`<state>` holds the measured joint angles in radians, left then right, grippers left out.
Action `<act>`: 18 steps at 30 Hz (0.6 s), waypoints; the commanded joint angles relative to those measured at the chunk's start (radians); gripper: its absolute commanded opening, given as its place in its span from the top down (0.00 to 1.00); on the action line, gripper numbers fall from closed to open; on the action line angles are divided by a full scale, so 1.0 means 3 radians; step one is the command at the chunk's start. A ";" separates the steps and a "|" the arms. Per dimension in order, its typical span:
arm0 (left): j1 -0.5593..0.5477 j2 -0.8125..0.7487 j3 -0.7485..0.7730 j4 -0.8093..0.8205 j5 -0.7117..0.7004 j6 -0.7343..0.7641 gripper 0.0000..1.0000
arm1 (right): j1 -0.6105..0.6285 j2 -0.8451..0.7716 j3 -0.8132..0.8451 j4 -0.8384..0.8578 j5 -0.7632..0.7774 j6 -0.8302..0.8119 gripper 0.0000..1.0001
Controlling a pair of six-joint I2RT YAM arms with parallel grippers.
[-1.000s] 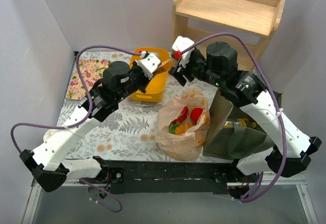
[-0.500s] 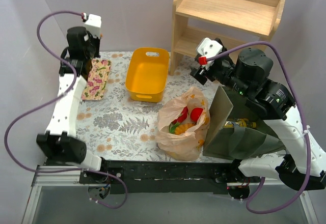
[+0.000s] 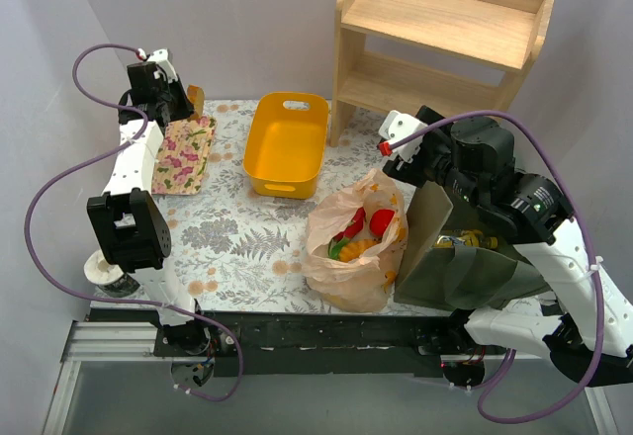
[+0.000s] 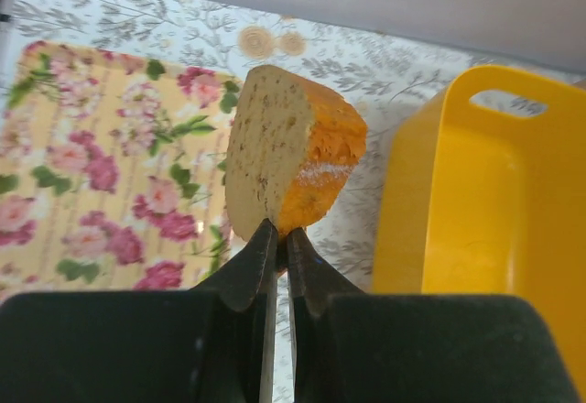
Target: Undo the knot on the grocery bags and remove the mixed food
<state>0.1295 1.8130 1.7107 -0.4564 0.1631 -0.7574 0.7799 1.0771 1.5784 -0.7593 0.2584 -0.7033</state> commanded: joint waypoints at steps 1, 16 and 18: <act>0.0232 0.0031 -0.0266 0.0514 0.0621 -0.0604 1.00 | -0.0191 -0.0021 -0.0107 0.0057 0.0125 -0.0064 0.24; 0.0555 0.1064 0.0004 0.0867 0.1431 -0.1274 1.00 | -0.0421 0.0204 -0.0025 0.0005 0.0033 0.0012 0.25; 0.0560 0.1135 0.0065 0.0877 0.1394 -0.1264 1.00 | -0.0432 0.0214 -0.0061 0.0005 0.0038 0.0018 0.25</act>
<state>0.3058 2.1765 1.6634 -0.2462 0.5663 -1.1194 0.6601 1.1446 1.5539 -0.7708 0.2695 -0.7101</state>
